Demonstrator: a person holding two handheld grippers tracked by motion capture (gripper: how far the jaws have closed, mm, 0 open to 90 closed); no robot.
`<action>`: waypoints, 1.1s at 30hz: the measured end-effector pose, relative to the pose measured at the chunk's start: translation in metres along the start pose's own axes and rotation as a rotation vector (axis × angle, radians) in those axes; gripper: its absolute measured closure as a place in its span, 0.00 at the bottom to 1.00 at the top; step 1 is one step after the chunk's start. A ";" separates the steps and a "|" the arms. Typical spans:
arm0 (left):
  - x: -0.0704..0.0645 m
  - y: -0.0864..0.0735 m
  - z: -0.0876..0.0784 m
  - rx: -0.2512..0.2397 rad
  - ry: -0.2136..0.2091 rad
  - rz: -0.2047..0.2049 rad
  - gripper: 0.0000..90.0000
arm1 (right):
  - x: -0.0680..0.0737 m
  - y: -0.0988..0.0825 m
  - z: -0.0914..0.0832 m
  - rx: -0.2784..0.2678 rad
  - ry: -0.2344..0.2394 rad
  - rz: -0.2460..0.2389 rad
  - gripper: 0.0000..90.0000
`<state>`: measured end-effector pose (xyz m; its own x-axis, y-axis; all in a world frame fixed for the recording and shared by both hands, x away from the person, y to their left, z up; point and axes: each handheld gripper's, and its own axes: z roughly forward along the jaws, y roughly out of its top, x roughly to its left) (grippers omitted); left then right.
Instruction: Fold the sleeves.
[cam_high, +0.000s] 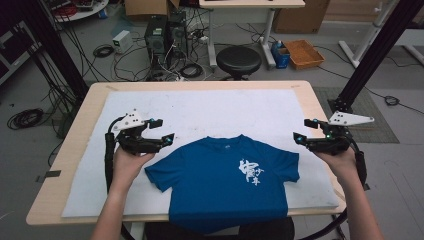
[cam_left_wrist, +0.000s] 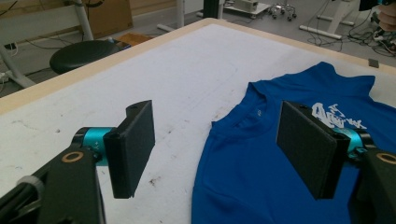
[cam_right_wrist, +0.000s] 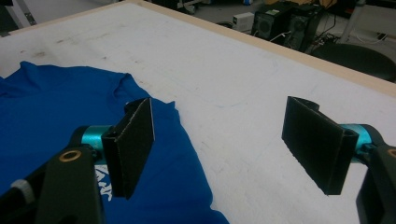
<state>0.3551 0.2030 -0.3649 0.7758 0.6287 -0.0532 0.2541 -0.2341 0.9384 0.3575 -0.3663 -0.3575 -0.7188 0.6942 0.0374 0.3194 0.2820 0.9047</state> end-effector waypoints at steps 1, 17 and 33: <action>0.001 0.000 0.000 -0.004 -0.003 -0.007 0.31 | 0.000 0.000 0.000 -0.003 0.001 -0.004 0.28; 0.008 -0.011 -0.017 0.015 0.016 -0.060 0.32 | -0.003 0.002 0.000 -0.003 -0.020 0.003 0.28; 0.009 -0.040 -0.046 0.053 0.029 -0.088 0.38 | -0.006 0.001 -0.003 -0.006 -0.033 0.009 0.28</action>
<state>0.3253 0.2520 -0.3869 0.7323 0.6696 -0.1237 0.3509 -0.2154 0.9113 0.3600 -0.3718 -0.3553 -0.6954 0.7180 0.0315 0.3220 0.2721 0.9068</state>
